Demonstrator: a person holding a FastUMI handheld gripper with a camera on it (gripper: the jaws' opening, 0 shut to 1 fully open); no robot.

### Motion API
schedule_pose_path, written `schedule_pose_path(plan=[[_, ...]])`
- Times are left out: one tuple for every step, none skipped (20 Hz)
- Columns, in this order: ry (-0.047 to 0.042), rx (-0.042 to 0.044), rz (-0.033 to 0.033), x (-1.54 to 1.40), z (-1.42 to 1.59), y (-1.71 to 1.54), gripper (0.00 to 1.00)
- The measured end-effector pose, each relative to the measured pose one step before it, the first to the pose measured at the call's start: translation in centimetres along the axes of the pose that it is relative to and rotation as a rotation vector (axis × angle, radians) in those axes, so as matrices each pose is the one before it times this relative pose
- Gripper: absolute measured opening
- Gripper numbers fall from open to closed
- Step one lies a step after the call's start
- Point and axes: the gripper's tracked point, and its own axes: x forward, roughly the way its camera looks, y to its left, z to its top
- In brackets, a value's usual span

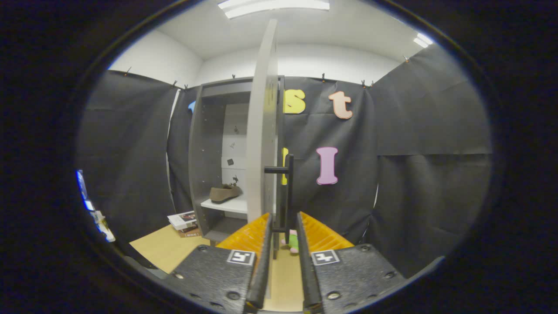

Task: Open the shoe cabinet door, grab the shoes and put them into the shoe cabinet, then close the shoe cabinet door.

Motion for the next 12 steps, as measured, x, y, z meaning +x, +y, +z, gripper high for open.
schedule_pose_path(plan=[[-0.00376, 0.00268, -0.01118, -0.962, -0.831, 0.854, 0.62], [-0.00416, -0.00793, -0.00801, -1.208, -0.223, 0.879, 0.82], [0.00111, 0.00647, 0.00444, -0.338, -0.67, 1.298, 1.0], [-0.00549, 0.01413, 0.01826, -0.262, -0.551, 1.545, 1.0], [0.00248, 0.01143, 0.02767, -0.212, -0.894, 1.275, 1.0], [0.00278, 0.00786, 0.01905, 0.063, -0.872, 1.503, 1.0], [0.00186, 0.01228, 0.01838, 0.161, -0.774, 1.367, 1.0], [0.00286, 0.01684, 0.01478, 0.31, -0.869, 1.394, 1.0], [0.00516, 0.01178, 0.01368, 0.21, -0.774, 1.474, 1.0], [-0.0036, 0.0092, 0.01137, 0.421, -0.799, 1.269, 1.0], [-0.00151, 0.00031, 0.0068, 0.788, -0.984, 1.007, 1.0], [-0.00514, 0.00223, -0.00732, 0.931, -0.917, 0.69, 1.0]])
